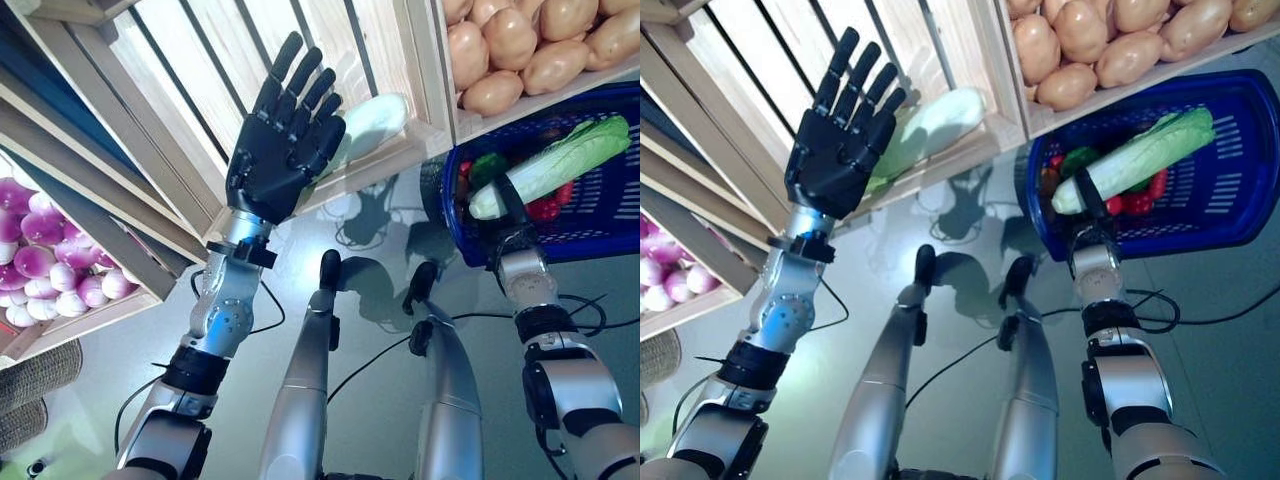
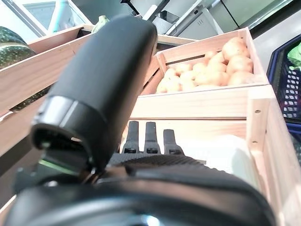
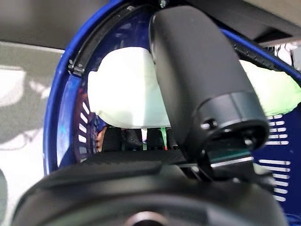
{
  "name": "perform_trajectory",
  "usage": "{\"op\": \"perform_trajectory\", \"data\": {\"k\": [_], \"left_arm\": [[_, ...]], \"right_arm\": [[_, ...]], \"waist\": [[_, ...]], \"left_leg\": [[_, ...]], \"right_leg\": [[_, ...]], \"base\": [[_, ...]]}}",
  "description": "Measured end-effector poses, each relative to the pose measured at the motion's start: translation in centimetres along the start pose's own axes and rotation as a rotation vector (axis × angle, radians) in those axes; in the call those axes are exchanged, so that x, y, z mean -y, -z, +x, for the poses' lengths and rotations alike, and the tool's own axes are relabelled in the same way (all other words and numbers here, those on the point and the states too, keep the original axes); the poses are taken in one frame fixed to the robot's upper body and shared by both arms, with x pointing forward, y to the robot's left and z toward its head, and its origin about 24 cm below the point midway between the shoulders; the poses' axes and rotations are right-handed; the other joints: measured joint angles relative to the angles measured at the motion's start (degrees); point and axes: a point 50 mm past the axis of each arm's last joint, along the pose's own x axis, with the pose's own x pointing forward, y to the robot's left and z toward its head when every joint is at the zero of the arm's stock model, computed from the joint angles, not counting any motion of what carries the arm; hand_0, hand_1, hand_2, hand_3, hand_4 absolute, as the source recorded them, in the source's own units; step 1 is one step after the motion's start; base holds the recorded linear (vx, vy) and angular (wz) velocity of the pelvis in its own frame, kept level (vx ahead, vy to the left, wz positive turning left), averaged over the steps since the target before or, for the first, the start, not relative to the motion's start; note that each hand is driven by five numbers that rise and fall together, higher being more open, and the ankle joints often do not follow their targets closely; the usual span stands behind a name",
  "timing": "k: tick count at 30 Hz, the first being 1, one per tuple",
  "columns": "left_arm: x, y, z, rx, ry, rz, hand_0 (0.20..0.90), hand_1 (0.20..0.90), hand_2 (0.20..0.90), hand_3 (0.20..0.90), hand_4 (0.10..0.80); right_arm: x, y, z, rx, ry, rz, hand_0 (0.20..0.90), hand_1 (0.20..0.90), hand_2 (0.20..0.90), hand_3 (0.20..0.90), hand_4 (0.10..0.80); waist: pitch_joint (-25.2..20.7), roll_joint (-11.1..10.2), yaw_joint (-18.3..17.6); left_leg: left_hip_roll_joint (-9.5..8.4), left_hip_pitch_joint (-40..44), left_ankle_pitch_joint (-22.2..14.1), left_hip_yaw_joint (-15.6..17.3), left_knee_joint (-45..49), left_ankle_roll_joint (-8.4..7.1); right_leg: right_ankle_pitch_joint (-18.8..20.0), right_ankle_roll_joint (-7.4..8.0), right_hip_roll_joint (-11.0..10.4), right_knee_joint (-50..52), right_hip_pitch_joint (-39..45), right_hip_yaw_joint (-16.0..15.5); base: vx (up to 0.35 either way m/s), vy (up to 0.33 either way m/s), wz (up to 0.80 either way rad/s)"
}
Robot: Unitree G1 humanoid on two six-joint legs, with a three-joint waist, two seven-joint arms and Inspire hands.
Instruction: Put vegetables into the basket
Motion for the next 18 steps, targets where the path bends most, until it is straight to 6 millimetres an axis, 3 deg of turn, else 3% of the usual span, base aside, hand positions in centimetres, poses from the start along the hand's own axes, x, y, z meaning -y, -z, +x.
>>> {"op": "perform_trajectory", "data": {"k": [2,3,4,5,18], "left_arm": [[0.04,-0.05,0.07,0.002,0.001,0.002,0.900,0.900,0.900,0.900,0.800],[0.02,-0.05,0.06,0.001,0.000,0.003,0.900,0.900,0.900,0.900,0.800],[0.02,-0.04,0.05,0.000,-0.001,0.003,0.900,0.900,0.900,0.900,0.800],[0.02,-0.05,0.06,0.001,-0.001,0.002,0.900,0.900,0.900,0.900,0.800],[-0.17,-0.35,0.08,0.000,-0.011,0.021,0.900,0.900,0.900,0.900,0.800]], "right_arm": [[-0.02,-0.04,0.00,0.001,0.009,0.002,0.300,0.300,0.300,0.300,0.400],[0.00,-0.01,0.01,0.000,0.011,0.002,0.651,0.651,0.651,0.651,0.634],[0.09,0.03,0.03,-0.001,0.015,0.002,0.651,0.651,0.651,0.651,0.634],[0.22,0.04,0.07,-0.002,0.026,0.002,0.900,0.900,0.900,0.900,0.800],[0.61,-0.93,0.11,0.076,0.166,0.028,0.900,0.900,0.900,0.900,0.800]], "waist": [[0.00,0.00,0.03],[0.00,0.00,0.11],[0.00,0.00,0.13],[0.00,0.00,0.11],[0.00,0.00,0.13]], "left_leg": [[-0.01,-0.85,-0.08,-0.08,0.35,-0.23],[-0.07,-1.30,-0.02,-0.08,0.59,-0.13],[-0.07,-1.58,-0.01,-0.11,0.80,-0.07],[-0.08,-1.84,-0.05,-0.11,0.99,0.01],[-0.33,-1.14,-0.05,0.15,1.12,0.10]], "right_leg": [[-0.03,-0.03,0.03,0.31,-0.86,0.05],[-0.02,-0.03,0.03,0.50,-1.25,0.05],[-0.04,-0.05,0.03,0.63,-1.47,0.06],[-0.09,-0.12,-0.03,0.83,-1.73,0.08],[0.32,-0.06,0.19,1.02,-1.36,1.00]], "base": [[-0.011,0.000,0.02],[0.000,0.000,0.00],[0.000,0.000,0.00],[0.000,0.000,0.00],[0.000,0.000,0.00]]}}
